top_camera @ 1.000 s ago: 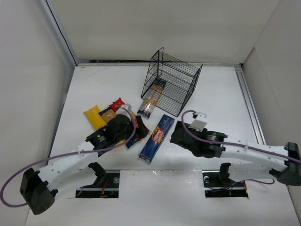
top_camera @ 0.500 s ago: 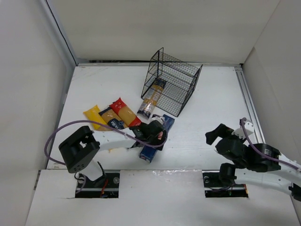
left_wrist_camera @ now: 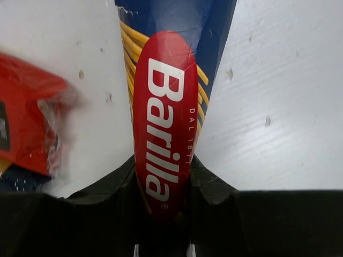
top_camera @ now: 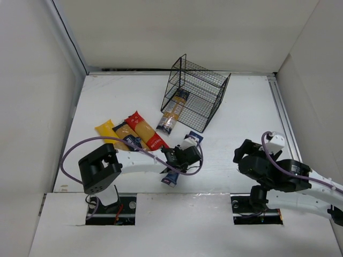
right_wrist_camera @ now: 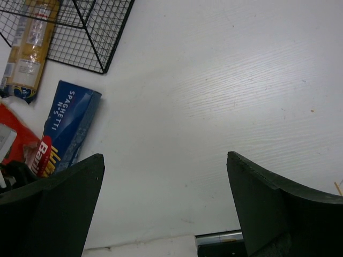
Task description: Place and organize the pasta boxes and bags onto the shelf
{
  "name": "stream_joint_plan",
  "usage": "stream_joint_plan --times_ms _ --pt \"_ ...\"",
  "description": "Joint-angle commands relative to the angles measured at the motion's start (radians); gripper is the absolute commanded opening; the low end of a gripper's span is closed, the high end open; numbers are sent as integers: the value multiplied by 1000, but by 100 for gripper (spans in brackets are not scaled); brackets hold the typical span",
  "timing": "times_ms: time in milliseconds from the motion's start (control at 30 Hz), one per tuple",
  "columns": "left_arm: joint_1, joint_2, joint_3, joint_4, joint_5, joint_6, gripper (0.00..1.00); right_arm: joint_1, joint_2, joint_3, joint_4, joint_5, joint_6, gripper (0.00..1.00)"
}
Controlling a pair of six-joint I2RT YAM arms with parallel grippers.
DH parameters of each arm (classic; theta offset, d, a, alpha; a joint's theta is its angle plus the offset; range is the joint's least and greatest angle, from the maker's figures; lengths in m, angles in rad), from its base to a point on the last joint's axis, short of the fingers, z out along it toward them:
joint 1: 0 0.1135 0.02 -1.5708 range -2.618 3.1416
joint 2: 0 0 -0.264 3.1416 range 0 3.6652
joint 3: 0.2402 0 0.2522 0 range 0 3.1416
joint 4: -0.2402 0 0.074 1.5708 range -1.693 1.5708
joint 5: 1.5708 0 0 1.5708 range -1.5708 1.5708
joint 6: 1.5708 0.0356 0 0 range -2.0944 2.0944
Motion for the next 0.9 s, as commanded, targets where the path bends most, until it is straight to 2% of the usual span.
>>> stream_joint_plan --times_ms 0,133,300,633,867 --pt "-19 -115 -19 -98 -115 -57 0 -3 -28 19 -42 58 -15 100" --pt "-19 -188 -9 -75 -202 -57 0 -3 -49 19 -22 58 -40 100" --pt "80 -208 25 -21 -178 68 0 -3 -39 19 -22 58 -60 100" --pt "191 -85 114 8 -145 173 0 -3 -29 10 -4 58 -60 100" --pt "255 2 189 52 -70 254 0 -3 -29 19 -4 76 -69 100"
